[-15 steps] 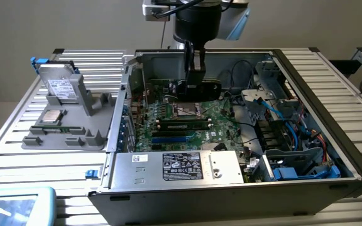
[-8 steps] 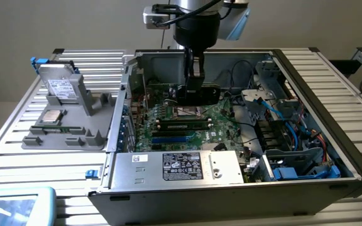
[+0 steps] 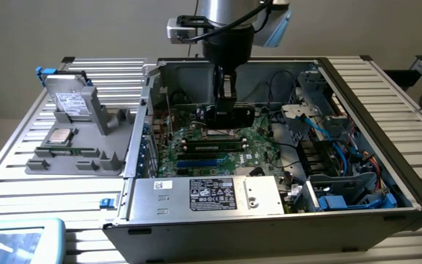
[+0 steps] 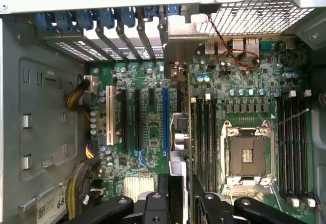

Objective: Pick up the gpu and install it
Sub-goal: 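Insert the gpu into the slot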

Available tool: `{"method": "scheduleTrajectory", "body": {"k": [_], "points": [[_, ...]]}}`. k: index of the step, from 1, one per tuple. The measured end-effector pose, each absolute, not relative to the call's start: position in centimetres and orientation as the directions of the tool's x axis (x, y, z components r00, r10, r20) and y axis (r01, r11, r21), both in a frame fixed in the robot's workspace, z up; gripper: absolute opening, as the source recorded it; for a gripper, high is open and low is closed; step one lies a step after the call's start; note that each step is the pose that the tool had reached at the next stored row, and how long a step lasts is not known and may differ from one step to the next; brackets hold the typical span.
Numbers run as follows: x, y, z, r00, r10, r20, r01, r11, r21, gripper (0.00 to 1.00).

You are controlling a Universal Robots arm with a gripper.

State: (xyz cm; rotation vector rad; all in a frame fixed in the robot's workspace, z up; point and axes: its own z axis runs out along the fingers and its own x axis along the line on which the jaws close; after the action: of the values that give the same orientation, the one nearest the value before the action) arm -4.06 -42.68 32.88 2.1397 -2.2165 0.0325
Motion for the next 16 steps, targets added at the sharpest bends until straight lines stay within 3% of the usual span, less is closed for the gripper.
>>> {"method": "scheduleTrajectory", "body": {"k": [16], "points": [[-5.4, -44.3, 30.6, -0.034, -0.998, 0.052, -0.999, 0.036, 0.027, 0.27]]}}
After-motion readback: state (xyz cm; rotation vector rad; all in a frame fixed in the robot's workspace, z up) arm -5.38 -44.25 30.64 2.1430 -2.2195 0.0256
